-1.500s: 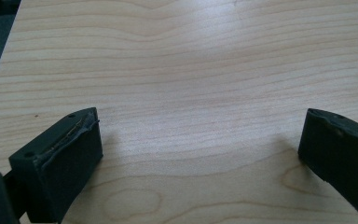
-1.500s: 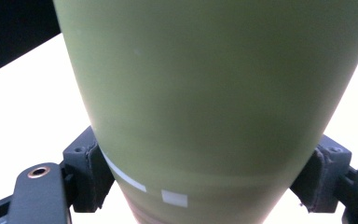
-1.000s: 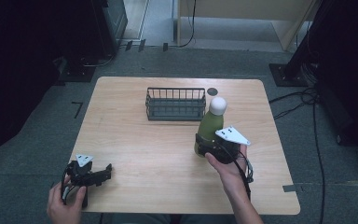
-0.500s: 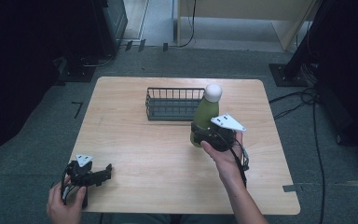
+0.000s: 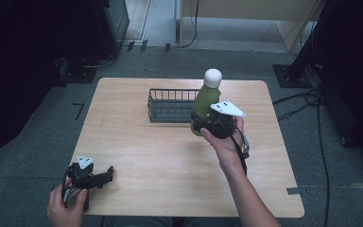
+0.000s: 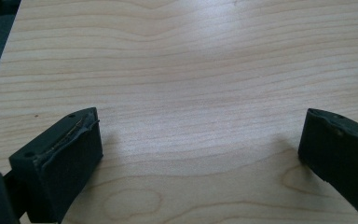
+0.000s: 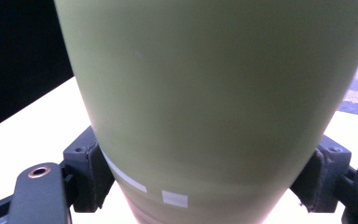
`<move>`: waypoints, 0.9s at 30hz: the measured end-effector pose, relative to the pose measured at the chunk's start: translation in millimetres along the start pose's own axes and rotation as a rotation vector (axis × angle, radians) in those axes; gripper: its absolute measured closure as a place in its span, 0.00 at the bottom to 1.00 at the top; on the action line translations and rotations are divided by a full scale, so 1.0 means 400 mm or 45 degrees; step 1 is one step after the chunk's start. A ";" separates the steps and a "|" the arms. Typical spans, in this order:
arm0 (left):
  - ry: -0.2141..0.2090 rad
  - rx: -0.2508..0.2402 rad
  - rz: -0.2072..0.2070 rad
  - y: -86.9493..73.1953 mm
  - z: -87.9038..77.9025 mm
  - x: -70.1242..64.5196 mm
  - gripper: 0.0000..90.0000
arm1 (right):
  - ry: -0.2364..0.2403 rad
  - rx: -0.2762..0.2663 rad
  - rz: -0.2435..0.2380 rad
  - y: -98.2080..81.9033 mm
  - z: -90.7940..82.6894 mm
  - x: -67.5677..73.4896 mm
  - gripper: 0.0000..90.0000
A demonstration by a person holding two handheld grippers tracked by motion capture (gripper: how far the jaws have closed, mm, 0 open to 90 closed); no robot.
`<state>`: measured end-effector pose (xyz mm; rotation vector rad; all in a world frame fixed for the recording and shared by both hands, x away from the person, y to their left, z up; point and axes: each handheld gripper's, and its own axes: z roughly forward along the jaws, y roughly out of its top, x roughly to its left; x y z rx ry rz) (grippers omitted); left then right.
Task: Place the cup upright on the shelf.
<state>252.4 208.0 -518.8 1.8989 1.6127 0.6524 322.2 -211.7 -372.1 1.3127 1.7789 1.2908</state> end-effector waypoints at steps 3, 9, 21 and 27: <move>0.000 0.000 0.000 0.000 0.000 0.000 0.00 | -0.005 -0.001 -0.008 0.016 0.010 -0.001 0.23; 0.000 0.000 0.000 0.000 0.000 0.000 0.00 | -0.013 -0.007 -0.015 0.044 0.029 -0.005 0.23; 0.000 0.000 0.000 0.000 0.000 0.000 0.00 | -0.042 -0.025 -0.013 0.090 0.071 -0.021 0.23; 0.000 0.001 0.002 0.000 0.000 0.000 0.00 | -0.062 -0.029 -0.013 0.105 0.108 -0.031 0.23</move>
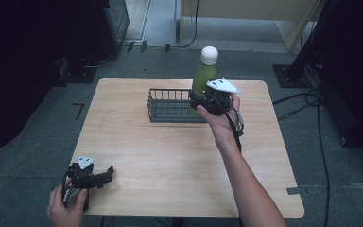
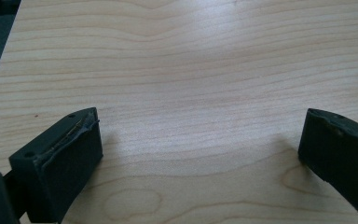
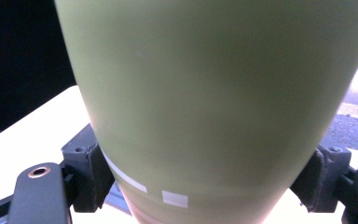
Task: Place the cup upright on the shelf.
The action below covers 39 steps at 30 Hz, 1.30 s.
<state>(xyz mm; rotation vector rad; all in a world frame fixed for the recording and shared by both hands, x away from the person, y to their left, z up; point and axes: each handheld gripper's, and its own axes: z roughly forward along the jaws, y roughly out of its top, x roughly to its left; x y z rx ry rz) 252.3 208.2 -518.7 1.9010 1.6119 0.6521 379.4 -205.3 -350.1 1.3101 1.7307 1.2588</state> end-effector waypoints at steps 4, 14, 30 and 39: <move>0.000 0.002 0.002 0.000 0.000 0.000 0.00 | -0.008 0.001 0.003 0.007 0.017 -0.003 0.23; -0.001 0.002 0.000 0.000 0.000 0.000 0.00 | -0.034 0.009 0.018 0.026 0.067 -0.018 0.23; 0.000 0.000 -0.002 0.000 0.000 0.000 0.00 | -0.064 0.037 0.027 0.026 0.150 -0.030 0.23; 0.000 -0.001 -0.003 0.000 0.000 0.000 0.00 | -0.077 0.048 0.016 0.007 0.190 -0.031 0.23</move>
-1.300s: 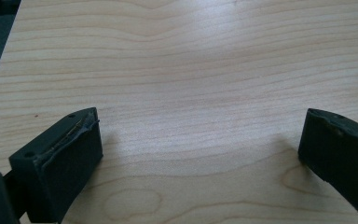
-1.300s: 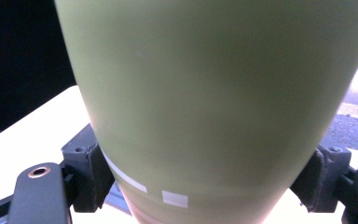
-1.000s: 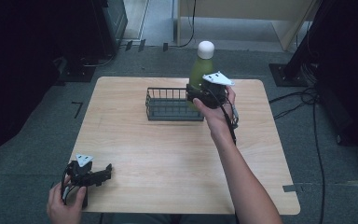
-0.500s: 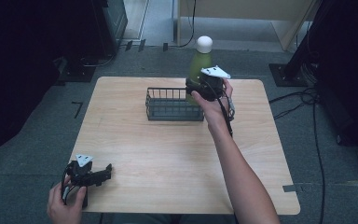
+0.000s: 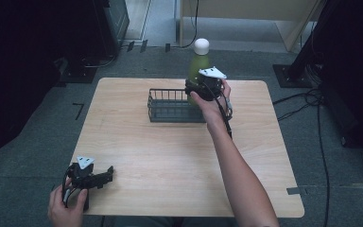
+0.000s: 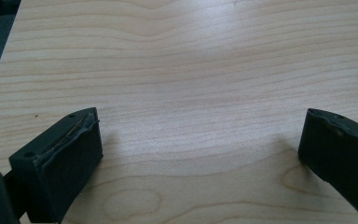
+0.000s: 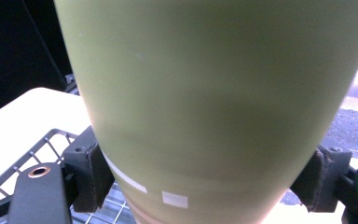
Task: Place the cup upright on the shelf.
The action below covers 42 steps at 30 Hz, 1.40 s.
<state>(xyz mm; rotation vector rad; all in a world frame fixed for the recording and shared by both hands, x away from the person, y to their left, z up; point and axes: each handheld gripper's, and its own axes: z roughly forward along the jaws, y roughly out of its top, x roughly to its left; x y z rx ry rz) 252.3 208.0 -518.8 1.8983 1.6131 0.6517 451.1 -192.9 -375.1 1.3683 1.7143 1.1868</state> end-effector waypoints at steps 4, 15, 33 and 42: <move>0.000 0.000 -0.001 0.000 0.000 0.000 0.00 | 0.002 0.016 -0.002 -0.015 0.018 0.000 0.23; 0.000 0.001 0.000 0.000 0.000 0.000 0.00 | -0.005 0.055 0.002 -0.054 0.049 -0.005 0.23; 0.000 0.003 0.003 0.000 0.000 0.000 0.00 | 0.002 0.032 -0.003 -0.090 0.052 -0.020 0.22; 0.000 0.003 0.002 0.000 0.000 0.000 0.00 | 0.015 0.052 0.003 -0.085 0.044 -0.023 0.17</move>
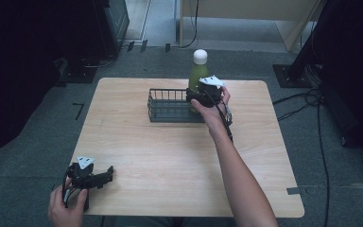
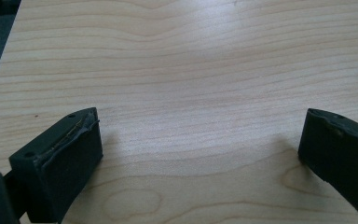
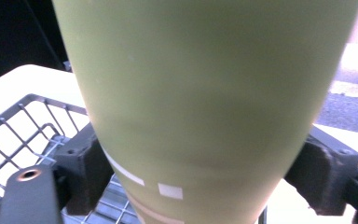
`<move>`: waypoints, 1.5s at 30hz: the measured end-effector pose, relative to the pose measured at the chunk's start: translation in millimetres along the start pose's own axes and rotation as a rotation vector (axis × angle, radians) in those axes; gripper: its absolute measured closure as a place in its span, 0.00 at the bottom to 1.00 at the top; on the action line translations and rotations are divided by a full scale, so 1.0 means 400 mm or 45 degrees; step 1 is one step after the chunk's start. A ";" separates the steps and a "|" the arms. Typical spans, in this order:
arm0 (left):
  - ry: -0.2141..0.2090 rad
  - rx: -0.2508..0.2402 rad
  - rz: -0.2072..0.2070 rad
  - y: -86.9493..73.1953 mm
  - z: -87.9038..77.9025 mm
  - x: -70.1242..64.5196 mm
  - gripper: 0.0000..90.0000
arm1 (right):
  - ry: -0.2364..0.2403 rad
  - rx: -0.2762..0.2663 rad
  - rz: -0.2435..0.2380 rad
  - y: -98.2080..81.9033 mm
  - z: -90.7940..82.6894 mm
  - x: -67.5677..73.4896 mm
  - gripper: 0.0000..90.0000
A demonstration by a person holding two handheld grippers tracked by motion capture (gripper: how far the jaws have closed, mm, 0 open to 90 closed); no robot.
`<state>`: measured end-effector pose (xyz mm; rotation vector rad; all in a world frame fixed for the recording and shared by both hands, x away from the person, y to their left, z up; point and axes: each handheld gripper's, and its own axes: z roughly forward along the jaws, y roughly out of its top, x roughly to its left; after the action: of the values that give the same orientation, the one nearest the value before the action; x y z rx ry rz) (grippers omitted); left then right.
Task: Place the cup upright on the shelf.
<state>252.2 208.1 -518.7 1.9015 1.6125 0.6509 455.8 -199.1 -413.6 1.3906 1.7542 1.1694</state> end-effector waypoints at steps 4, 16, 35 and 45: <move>0.000 0.000 -0.001 0.000 0.000 0.000 0.00 | 0.017 0.023 -0.004 0.003 -0.010 -0.006 0.13; 0.001 -0.002 -0.001 0.000 0.000 0.000 0.00 | 0.035 0.036 -0.048 -0.008 -0.058 -0.017 0.04; 0.000 -0.002 -0.001 0.000 0.000 0.000 0.00 | 0.039 0.015 -0.067 -0.092 -0.163 -0.071 0.05; 0.000 -0.002 -0.001 0.000 0.000 0.000 0.00 | 0.030 0.022 -0.052 -0.137 -0.222 -0.106 0.05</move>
<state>252.3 208.1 -518.7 1.9001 1.6119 0.6515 366.9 -266.7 -427.8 1.3494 1.8047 1.1559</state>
